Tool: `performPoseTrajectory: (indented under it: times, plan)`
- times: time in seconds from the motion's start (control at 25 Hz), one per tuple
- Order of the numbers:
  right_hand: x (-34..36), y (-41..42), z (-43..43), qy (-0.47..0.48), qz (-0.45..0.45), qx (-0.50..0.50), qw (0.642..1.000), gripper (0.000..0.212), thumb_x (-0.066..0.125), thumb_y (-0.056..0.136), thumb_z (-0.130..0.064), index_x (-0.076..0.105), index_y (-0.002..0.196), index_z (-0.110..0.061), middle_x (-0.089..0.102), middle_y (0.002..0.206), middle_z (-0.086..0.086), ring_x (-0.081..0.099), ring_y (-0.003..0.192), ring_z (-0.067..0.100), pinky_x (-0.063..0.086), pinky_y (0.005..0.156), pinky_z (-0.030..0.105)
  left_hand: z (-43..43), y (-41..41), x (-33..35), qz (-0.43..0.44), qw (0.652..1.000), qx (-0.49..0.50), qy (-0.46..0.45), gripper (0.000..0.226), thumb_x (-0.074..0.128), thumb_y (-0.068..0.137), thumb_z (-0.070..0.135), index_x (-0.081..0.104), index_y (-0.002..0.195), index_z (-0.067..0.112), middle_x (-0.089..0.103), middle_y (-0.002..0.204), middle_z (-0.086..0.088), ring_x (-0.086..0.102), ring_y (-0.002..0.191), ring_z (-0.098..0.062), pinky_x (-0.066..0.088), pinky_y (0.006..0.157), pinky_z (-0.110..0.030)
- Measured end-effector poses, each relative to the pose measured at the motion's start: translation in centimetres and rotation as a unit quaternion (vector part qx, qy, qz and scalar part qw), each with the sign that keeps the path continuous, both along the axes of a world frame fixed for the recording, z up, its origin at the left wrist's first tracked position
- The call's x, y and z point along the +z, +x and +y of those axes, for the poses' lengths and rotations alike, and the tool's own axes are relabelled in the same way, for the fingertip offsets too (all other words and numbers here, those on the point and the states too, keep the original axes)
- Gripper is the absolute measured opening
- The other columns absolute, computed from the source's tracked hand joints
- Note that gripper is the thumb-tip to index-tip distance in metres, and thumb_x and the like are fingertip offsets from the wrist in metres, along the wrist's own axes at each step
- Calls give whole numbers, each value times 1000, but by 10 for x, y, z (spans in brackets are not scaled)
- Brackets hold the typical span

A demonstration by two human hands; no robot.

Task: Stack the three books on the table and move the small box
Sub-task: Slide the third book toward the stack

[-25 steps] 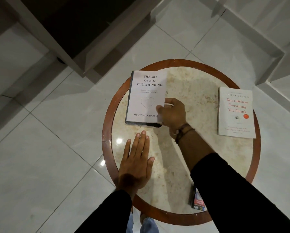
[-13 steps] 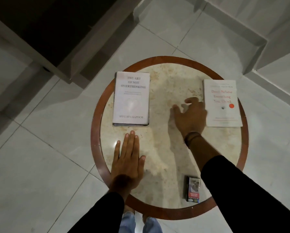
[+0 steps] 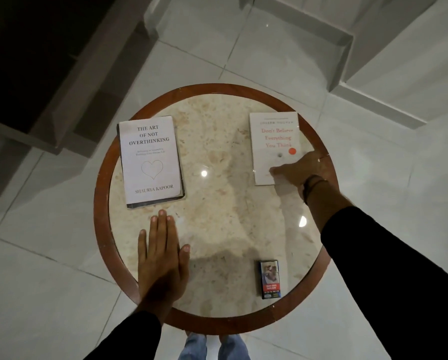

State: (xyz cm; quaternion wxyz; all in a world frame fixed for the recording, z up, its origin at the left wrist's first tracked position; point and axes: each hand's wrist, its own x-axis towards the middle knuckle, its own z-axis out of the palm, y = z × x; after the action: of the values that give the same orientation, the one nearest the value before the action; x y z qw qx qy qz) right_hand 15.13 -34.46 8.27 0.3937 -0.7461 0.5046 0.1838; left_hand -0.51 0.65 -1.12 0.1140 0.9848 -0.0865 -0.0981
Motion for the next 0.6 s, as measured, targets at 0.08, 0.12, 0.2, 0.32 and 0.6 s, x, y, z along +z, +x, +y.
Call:
performPoseTrajectory:
  times: [0.08,0.12,0.2,0.32,0.6]
  plan:
    - [-3,-2,8,10,14,23,1000,102,99,67,-32,43,149,-14,61,146,13,54,141,41,45,120,59,0,0,0,-3,1000,1,2,73,22,111,45,14,173,8,10,184,-14,9,172,-31,-2,140,-48]
    - [-5,-4,12,7,18,47,999,94,98,69,-34,47,146,-15,64,143,13,56,138,42,46,119,60,0,0,0,-4,1000,1,3,73,22,111,45,15,173,8,10,184,-13,9,172,-31,-2,140,-48]
    - [-7,-7,17,-19,14,106,994,78,94,76,-37,56,141,-15,68,137,14,63,130,41,51,114,58,2,-1,-2,-11,1000,1,5,73,24,111,44,16,173,7,10,185,-13,8,172,-30,0,140,-50]
    - [-4,-11,25,-61,-16,169,984,59,88,85,-32,61,132,-7,70,131,16,69,121,40,58,107,54,2,-3,-5,-22,1000,4,-1,72,28,111,43,19,173,8,10,185,-12,8,172,-29,6,139,-54]
    - [12,-18,59,90,-46,63,993,45,76,93,-2,63,136,0,73,134,18,71,123,41,62,99,52,1,-3,-6,-29,999,8,-19,72,26,112,46,14,174,11,8,185,-9,9,172,-28,13,139,-55]
